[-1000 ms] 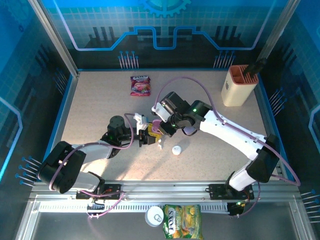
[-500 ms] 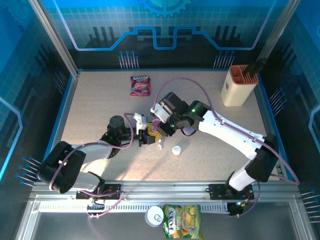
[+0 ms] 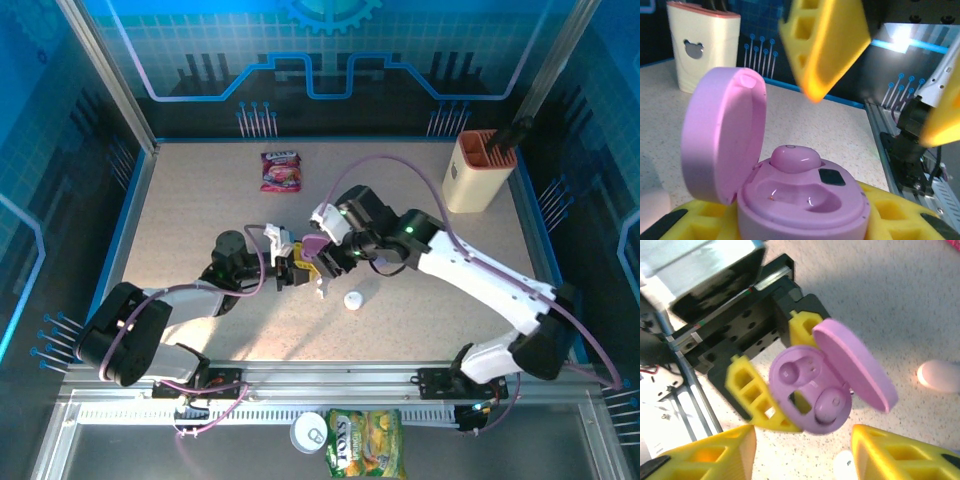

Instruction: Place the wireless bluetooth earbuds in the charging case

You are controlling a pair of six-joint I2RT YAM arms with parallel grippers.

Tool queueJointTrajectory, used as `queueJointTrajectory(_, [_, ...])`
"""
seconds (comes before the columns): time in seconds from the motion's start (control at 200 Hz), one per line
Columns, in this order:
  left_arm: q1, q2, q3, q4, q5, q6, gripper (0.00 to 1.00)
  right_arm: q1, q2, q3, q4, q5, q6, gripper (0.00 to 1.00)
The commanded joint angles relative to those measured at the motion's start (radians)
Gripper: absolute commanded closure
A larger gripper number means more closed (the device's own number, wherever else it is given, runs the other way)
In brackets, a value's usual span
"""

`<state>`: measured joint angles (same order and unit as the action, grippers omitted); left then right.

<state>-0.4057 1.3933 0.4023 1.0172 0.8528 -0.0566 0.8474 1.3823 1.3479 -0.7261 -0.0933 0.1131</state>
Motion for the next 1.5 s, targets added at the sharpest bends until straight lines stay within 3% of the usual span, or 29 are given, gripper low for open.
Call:
queueJointTrajectory(0.0, [0.032, 0.029, -0.021, 0.115, -0.021, -0.069, 0.66, -0.038, -0.103, -0.077, 0.143, -0.060, 0.066, 0.43])
queueJointTrajectory(0.19, [0.078, 0.033, -0.055, 0.211, -0.062, -0.107, 0.66, -0.111, -0.198, -0.232, 0.306, -0.046, 0.213, 0.43])
queueJointTrajectory(0.275, [0.098, 0.017, -0.071, 0.239, -0.088, -0.106, 0.66, -0.157, -0.187, -0.280, 0.355, -0.110, 0.290, 0.43])
queueJointTrajectory(0.435, [0.128, -0.038, -0.101, 0.276, -0.119, -0.113, 0.66, -0.241, -0.111, -0.358, 0.483, -0.206, 0.444, 0.44])
queueJointTrajectory(0.64, [0.134, -0.131, -0.139, 0.256, -0.155, -0.089, 0.66, -0.234, 0.085, -0.349, 0.592, -0.251, 0.515, 0.43])
queueJointTrajectory(1.09, [0.134, -0.297, -0.148, 0.179, -0.166, -0.116, 0.66, -0.146, 0.504, -0.174, 0.617, -0.390, 0.453, 0.44])
queueJointTrajectory(1.496, [0.133, -0.263, -0.139, 0.182, -0.148, -0.130, 0.66, -0.116, 0.660, -0.039, 0.450, -0.405, 0.348, 0.45])
